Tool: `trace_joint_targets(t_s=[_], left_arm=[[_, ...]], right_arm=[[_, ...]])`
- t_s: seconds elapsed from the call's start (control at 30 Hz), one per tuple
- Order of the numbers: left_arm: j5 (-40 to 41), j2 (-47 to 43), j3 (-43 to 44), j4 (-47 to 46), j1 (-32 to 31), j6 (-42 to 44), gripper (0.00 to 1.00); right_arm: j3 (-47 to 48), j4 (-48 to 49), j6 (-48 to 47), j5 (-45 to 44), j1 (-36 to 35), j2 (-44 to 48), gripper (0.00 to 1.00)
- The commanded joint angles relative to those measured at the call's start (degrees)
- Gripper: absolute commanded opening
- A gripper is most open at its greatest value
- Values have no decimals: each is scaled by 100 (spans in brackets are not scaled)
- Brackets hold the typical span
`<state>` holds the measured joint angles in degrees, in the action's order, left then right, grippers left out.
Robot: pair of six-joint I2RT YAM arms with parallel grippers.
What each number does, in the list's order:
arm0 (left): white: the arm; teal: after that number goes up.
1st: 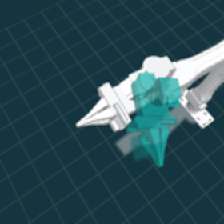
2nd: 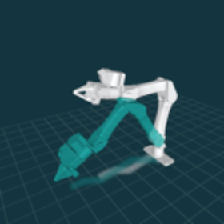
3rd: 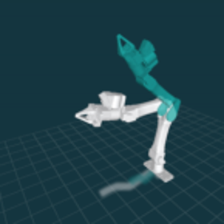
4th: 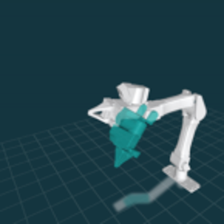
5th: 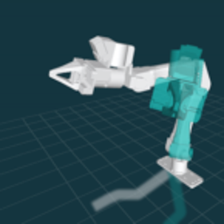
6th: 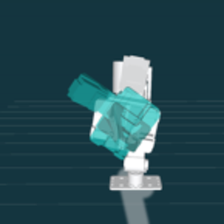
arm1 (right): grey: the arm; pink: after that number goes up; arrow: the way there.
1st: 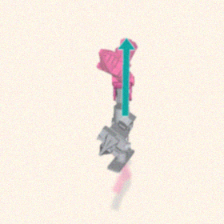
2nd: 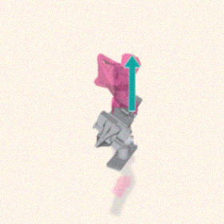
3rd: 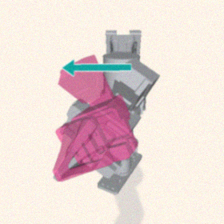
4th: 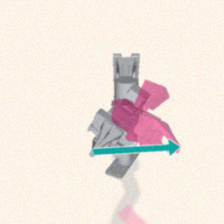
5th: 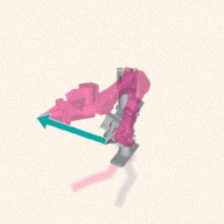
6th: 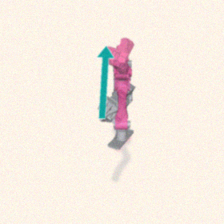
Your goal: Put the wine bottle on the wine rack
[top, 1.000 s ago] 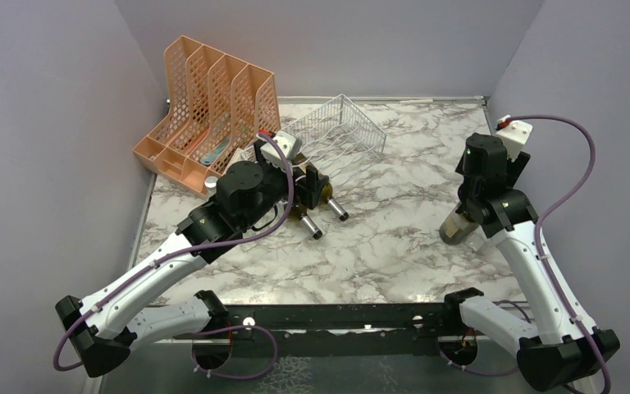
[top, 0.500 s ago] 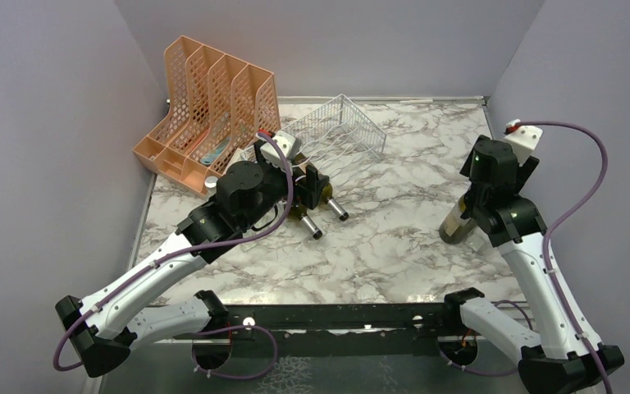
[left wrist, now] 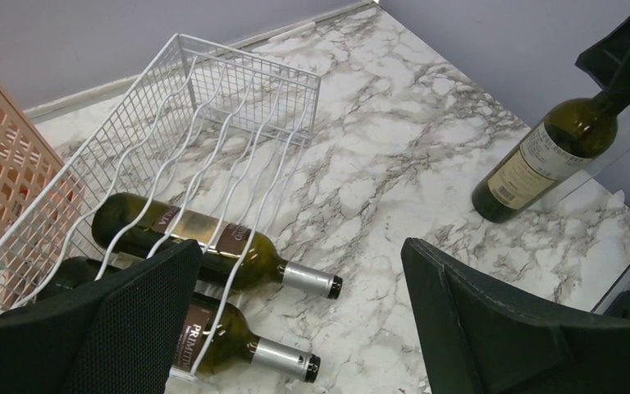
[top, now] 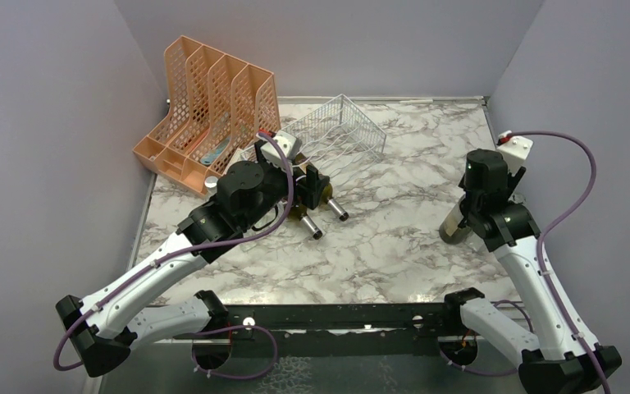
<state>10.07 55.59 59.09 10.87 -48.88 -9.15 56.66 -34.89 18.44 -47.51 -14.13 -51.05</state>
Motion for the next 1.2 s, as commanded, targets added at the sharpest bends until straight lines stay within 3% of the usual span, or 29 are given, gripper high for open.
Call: trace_joint_targets(t_s=[0.0,0.27,0.4,0.73,0.97,1.17], left_arm=[[-101,29,6,-54,-15,-52,99],[-122,128,-5,-132,-11,-67,99],[-268,142,-126,-411,-14,-124,99],[-1415,382,-741,-1657,-15,-74,99],[-2915,1158,-1329,-3202,-24,-453,99],[-3393,2092,-1218,-3401,-125,-262,95]], right_arm=[[-225,-14,64,38,24,186,53],[-57,169,-272,450,24,265,12],[172,217,-623,1626,24,275,1],[477,209,-622,4965,24,228,1],[495,446,-393,6106,24,119,1],[487,652,-290,6710,24,41,1]])
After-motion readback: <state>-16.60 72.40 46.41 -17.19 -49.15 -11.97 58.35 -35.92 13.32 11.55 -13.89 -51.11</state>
